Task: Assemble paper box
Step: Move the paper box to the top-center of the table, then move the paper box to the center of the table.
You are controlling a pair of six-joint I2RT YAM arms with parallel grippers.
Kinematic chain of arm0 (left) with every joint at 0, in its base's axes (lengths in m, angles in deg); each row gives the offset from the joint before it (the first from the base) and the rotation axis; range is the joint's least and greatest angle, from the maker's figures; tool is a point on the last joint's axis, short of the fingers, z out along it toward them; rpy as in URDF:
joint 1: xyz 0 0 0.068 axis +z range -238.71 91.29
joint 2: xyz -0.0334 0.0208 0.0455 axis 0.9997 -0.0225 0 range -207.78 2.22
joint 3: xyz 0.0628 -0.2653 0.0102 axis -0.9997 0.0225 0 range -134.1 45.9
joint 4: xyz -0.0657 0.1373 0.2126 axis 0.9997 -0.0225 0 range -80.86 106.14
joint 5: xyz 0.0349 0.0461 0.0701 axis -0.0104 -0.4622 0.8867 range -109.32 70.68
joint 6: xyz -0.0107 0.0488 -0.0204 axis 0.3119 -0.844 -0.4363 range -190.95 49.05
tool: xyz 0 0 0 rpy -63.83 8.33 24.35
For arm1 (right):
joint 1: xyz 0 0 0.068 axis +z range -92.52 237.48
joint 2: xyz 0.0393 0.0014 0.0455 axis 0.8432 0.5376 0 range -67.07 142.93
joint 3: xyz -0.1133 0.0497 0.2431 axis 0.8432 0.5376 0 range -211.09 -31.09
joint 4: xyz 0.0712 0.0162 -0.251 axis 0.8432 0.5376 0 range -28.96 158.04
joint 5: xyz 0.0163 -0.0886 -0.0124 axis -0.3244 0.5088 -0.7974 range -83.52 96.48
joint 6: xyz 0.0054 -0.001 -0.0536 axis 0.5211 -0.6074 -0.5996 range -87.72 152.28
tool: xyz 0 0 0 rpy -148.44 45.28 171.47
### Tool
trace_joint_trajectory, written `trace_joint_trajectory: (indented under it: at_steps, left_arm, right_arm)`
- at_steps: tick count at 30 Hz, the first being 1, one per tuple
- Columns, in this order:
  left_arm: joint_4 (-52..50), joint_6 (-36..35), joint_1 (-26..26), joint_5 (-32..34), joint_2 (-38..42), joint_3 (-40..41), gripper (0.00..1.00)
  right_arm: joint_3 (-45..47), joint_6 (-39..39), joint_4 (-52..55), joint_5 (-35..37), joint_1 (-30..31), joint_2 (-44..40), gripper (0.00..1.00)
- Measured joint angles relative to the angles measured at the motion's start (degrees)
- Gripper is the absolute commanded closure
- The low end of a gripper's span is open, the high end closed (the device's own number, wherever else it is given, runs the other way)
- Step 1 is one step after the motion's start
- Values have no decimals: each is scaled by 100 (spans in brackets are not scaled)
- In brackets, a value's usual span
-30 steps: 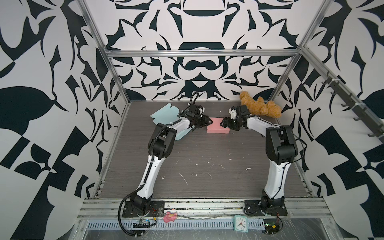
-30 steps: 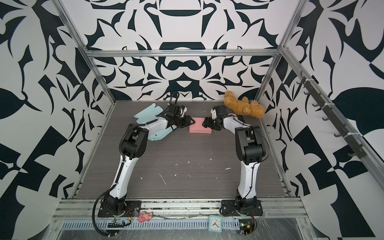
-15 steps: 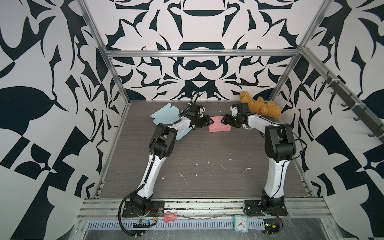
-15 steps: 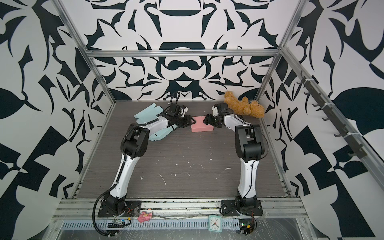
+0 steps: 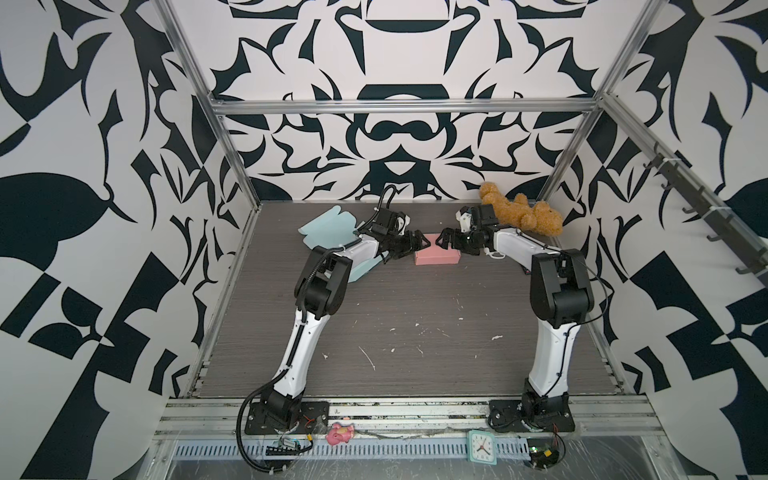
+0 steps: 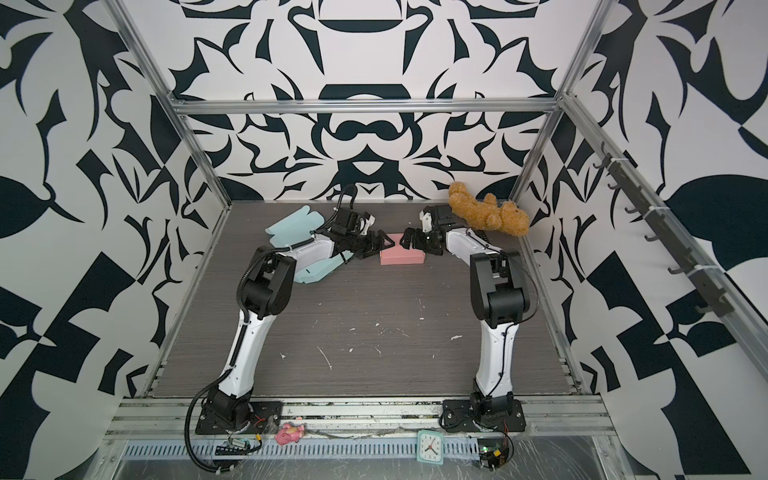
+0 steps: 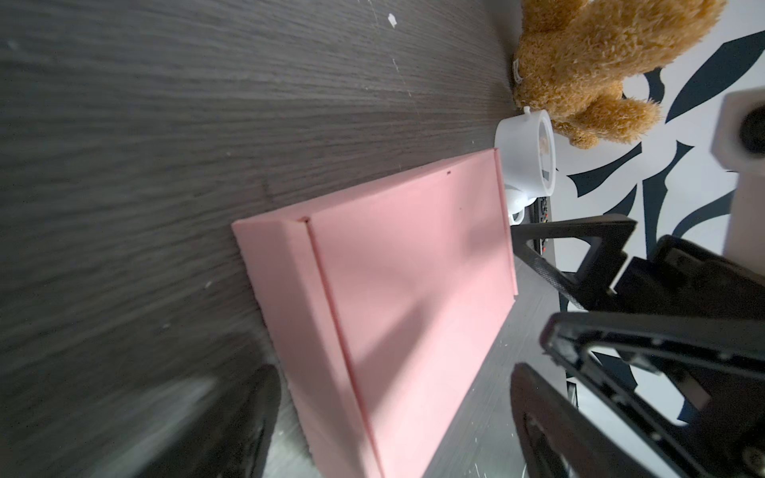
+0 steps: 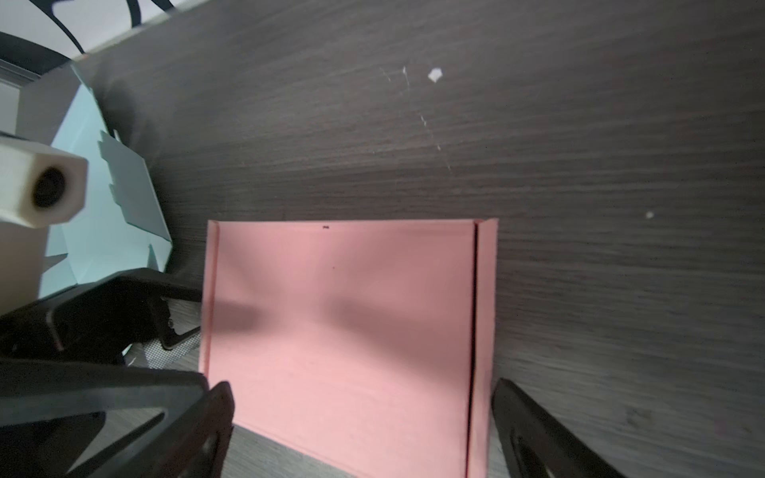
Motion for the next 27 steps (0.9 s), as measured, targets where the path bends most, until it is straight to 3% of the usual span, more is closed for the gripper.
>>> trace_joint_trajectory:
  at_steps: [12, 21, 27]
  left_arm:
    - [101, -24, 7, -20, 1113, 866, 9]
    - [109, -146, 345, 4, 2629, 2710, 10]
    - [-216, -400, 686, 256, 3764, 3724, 19]
  right_arm:
    - [557, -83, -20, 269, 37, -894, 1]
    - [1239, -214, 136, 317, 284, -1493, 0]
    - [1504, -232, 181, 476, 911, -1965, 0]
